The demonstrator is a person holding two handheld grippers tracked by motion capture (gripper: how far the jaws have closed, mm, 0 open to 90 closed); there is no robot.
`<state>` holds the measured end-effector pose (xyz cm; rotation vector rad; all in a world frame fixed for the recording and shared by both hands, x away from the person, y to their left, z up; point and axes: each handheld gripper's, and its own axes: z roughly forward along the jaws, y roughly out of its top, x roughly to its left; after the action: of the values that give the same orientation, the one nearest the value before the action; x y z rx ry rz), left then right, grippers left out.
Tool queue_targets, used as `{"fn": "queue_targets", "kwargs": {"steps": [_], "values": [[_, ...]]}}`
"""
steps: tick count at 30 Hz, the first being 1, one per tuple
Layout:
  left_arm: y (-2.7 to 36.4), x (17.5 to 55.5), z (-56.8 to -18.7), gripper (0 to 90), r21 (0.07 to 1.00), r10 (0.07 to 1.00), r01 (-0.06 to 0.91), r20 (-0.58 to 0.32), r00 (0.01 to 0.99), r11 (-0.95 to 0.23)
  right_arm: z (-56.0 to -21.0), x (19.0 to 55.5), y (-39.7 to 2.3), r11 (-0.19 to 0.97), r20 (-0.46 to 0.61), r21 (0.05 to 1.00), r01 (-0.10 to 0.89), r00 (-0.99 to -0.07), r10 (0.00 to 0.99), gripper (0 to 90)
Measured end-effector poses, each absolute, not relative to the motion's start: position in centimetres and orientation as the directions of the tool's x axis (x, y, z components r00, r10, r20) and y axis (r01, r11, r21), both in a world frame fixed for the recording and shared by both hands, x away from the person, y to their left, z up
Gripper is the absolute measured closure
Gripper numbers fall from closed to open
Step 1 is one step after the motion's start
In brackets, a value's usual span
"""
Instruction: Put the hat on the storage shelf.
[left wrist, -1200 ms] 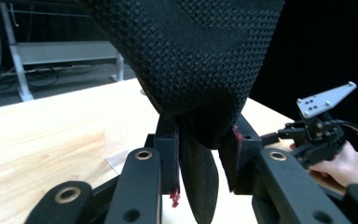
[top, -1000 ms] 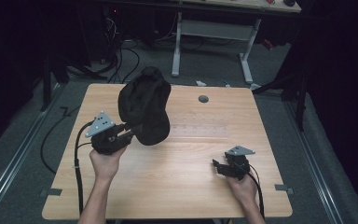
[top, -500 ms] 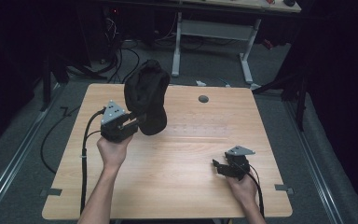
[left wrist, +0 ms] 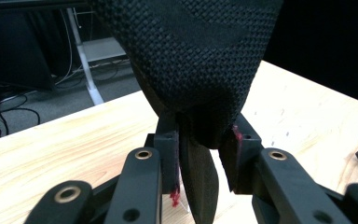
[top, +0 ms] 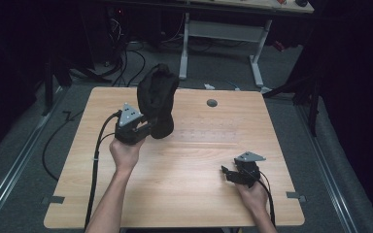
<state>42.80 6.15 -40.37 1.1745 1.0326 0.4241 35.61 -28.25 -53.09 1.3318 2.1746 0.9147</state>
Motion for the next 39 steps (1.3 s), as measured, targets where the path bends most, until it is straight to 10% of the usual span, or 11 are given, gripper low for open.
{"fn": "queue_targets", "kwargs": {"steps": [26, 39], "values": [[5.3, 42.9, -42.9, 63.7, 0.884, 0.734, 0.297, -0.466, 0.495, 0.361, -53.1, 35.6, -28.2, 0.321, -0.018, 0.723, 0.612, -0.447, 0.894, 34.7], [6.0, 43.6, -43.2, 28.2, 0.838, 0.712, 0.352, -0.542, 0.447, 0.417, -53.1, 35.6, -28.2, 0.326, -0.024, 0.724, 0.608, -0.45, 0.893, 34.7]]}}
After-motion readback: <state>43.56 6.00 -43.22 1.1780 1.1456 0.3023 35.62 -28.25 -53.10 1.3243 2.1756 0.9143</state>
